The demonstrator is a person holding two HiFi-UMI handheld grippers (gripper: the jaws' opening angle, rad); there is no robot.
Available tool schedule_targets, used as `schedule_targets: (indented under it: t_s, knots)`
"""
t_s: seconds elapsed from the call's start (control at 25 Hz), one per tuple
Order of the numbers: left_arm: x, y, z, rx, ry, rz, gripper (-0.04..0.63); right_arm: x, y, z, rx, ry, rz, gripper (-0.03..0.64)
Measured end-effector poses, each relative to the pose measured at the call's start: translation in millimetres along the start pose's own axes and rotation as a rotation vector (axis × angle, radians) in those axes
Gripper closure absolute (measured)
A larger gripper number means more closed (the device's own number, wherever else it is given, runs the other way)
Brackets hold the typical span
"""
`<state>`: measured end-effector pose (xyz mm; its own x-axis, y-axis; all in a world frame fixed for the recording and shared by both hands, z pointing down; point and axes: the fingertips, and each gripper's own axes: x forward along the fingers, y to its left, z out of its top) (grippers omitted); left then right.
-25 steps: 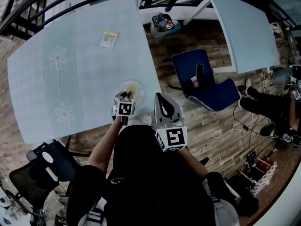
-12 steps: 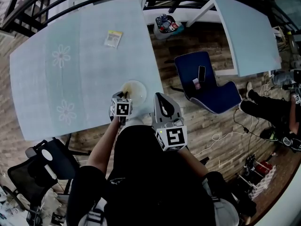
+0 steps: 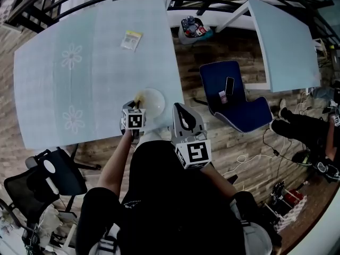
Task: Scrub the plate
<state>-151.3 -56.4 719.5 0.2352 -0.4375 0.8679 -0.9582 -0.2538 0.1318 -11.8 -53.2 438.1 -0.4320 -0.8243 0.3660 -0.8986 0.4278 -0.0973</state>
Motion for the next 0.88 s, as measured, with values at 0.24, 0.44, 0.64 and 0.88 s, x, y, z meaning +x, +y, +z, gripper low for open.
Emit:
schedule_targets:
  t_s: [0.24, 0.44, 0.64, 0.88]
  knots:
    - [-8.9, 10.7, -0.8, -0.037, -0.014, 0.069, 0.529, 0.7, -0.9, 4.1, -0.023, -0.003, 0.061, 0.613]
    - [-19.2, 17.7, -5.1, -0.084, -0.020, 0.129, 0.529, -2.2, -8.3, 6.7, -0.031, -0.005, 0.098, 0.612]
    - [-29.3, 19.8, -12.5, -0.141, -0.030, 0.166, 0.529, -2.8, -13.2, 7.5, -0.037, -0.009, 0.144, 0.612]
    - [-34.8, -4.9, -22.6, -0.168, -0.031, 0.154, 0.529, -7.3, -22.0, 6.8, -0.043, -0.010, 0.178, 0.612]
